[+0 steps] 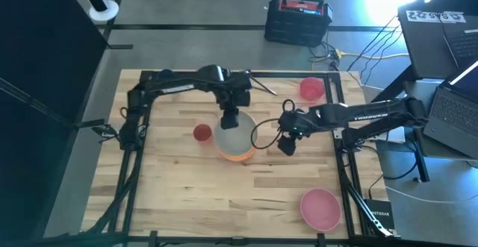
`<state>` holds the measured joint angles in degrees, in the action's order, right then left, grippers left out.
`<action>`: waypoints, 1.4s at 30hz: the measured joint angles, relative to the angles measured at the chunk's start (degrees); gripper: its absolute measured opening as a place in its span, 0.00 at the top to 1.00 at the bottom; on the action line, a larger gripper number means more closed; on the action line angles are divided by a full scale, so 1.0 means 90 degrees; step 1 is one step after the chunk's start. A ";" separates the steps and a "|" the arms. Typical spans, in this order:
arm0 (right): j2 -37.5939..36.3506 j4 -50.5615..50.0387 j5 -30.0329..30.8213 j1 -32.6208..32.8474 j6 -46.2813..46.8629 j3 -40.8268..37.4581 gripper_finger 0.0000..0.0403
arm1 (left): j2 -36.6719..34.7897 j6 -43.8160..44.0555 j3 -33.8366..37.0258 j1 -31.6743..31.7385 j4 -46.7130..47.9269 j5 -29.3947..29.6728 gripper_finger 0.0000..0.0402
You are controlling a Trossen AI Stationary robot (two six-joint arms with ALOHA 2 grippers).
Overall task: Nest bowls inside each other
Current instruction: Stack the gray bowl on top of the orange bowl, then stack the pink bowl on top of the gray bowl
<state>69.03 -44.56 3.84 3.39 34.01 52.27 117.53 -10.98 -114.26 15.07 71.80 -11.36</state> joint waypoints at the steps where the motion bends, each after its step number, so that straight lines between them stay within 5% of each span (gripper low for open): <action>1: -0.0090 -0.0010 0.0100 0.0065 0.0083 -0.0030 0.37 | 0.0134 -0.0046 0.0000 -0.0002 -0.0037 -0.0006 1.00; 10: -0.0842 -0.0242 0.0845 0.0294 0.0699 -0.0049 0.37 | 0.0855 -0.0512 -0.0010 -0.0015 0.0157 -0.0070 1.00; 29: -0.1201 -0.0570 0.1013 0.0292 0.0752 -0.0049 0.37 | 0.0819 -0.1186 -0.0018 0.0038 0.0129 -0.0387 0.70; 35: -0.1203 -0.0562 0.1018 0.0292 0.0528 -0.0049 0.37 | 0.0667 -0.1187 -0.0875 0.0184 0.0852 0.0353 0.64; 39: -0.1203 -0.0451 0.0054 0.0505 0.0050 -0.0049 0.37 | 0.0526 -0.1009 -0.1776 0.0100 0.2115 0.0409 0.64; 42: -0.1103 -0.0690 -0.0188 0.1304 0.0314 -0.0048 0.37 | -0.0047 -0.0746 -0.1645 -0.0266 0.2025 0.0502 0.64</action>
<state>59.10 -50.77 2.14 15.13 36.84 51.84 117.10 -17.69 -129.06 12.68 90.03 -6.84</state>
